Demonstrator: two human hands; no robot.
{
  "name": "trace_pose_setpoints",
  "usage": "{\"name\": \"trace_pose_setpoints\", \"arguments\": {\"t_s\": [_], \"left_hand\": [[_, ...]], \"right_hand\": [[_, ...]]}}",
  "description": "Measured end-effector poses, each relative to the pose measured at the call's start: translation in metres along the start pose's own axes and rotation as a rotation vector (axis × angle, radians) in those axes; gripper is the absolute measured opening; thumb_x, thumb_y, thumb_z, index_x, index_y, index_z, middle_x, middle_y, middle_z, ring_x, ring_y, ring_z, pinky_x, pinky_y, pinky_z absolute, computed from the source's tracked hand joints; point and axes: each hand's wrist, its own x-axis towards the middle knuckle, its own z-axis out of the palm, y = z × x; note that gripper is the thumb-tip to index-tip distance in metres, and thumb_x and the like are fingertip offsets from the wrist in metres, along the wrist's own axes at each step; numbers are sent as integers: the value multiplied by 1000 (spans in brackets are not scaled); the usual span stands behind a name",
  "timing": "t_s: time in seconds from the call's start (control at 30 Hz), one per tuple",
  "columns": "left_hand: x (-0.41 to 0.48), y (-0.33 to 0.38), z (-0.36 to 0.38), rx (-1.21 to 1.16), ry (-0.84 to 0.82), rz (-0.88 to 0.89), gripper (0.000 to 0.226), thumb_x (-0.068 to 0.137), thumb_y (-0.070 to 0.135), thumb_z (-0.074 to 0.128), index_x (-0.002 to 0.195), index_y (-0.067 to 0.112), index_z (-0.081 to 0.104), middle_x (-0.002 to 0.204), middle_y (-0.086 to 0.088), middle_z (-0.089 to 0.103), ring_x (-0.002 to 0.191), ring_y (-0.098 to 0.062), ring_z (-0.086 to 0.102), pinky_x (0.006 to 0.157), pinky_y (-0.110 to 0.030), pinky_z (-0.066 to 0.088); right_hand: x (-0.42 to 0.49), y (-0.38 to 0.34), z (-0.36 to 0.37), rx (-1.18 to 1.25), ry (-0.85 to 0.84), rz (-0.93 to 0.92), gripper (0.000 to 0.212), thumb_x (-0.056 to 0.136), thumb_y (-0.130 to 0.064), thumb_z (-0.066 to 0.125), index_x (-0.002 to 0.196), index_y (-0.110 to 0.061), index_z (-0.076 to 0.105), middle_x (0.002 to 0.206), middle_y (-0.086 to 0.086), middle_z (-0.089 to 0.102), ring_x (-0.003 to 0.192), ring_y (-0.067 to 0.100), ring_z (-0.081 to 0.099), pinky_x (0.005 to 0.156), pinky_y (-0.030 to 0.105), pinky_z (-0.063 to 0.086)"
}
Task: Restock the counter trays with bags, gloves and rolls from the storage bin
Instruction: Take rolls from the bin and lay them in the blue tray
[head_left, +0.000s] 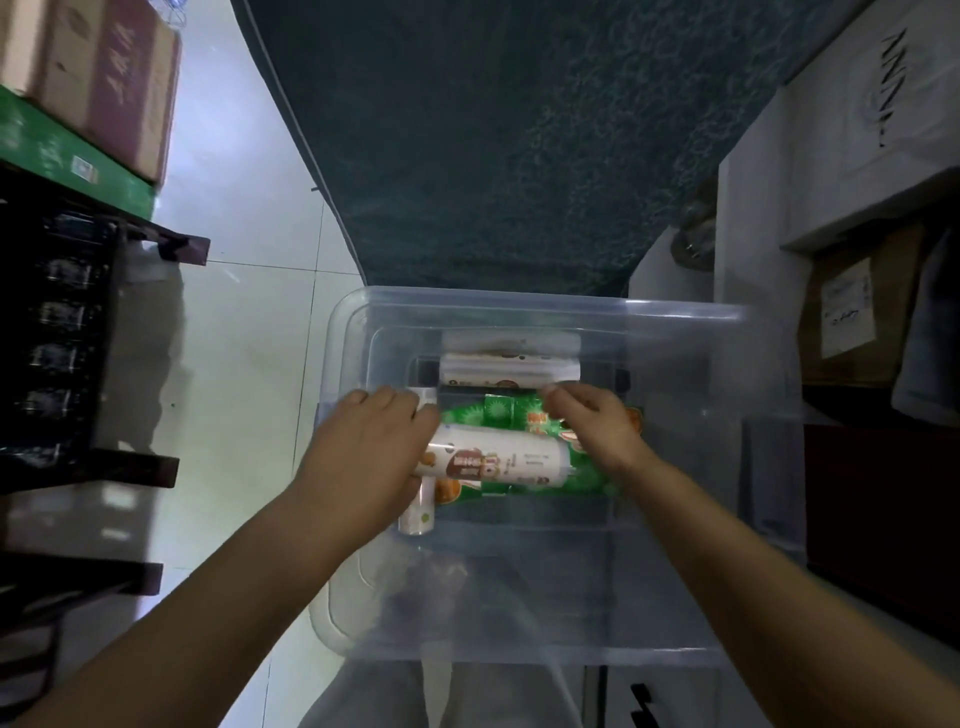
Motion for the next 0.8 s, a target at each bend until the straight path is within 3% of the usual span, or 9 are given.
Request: {"name": "trace_pose_setpoints", "arguments": {"t_s": [0.07,0.17,0.27,0.37,0.53,0.67,0.8], "left_hand": [[0,-12,-1,26,4,-65,55,50,33,86,98,17,64,88,-6,70,74,-23,64,65,-34,51],[1,-25,2,29,9,-155,55,65,39,78,112,21,58,103,-4,67,87,-21,62,76,-35,50],[4,-30,4,14,34,-187,52,71,40,72,116,21,55,107,-4,65,91,-21,60,79,-35,48],[7,-30,6,-9,64,-194,50,71,39,71,115,19,56,105,-5,65,89,-22,59,75,-34,47],[6,-31,6,-60,105,-237,51,74,45,67,117,25,51,109,2,62,93,-18,57,78,-29,46],[-8,-31,-5,-122,134,-261,49,61,38,80,103,19,62,89,-4,68,74,-19,60,63,-27,43],[-30,-38,-20,-95,190,-261,46,56,31,84,94,16,64,78,-6,66,62,-16,51,57,-24,35]], "right_hand": [[26,15,0,-247,150,-68,28,88,-30,62,111,-14,65,112,5,63,97,13,58,80,22,43],[58,34,4,-671,163,-224,45,84,-26,66,125,-10,55,130,12,53,120,27,47,103,36,38],[76,45,12,-944,156,-290,53,83,-29,64,130,-13,46,131,12,50,117,31,45,100,43,38],[81,54,17,-1154,171,-271,49,84,-33,60,127,-14,46,123,14,50,112,31,45,93,41,38],[75,54,16,-1163,197,-212,51,73,-32,73,115,-13,51,116,12,52,105,28,47,92,38,40],[44,45,7,-1046,190,-165,42,70,-21,74,102,-11,49,102,11,60,87,25,57,72,34,48],[-6,40,-8,-1137,209,-166,42,70,-21,70,107,-5,56,104,14,59,93,30,55,76,37,46]]}}
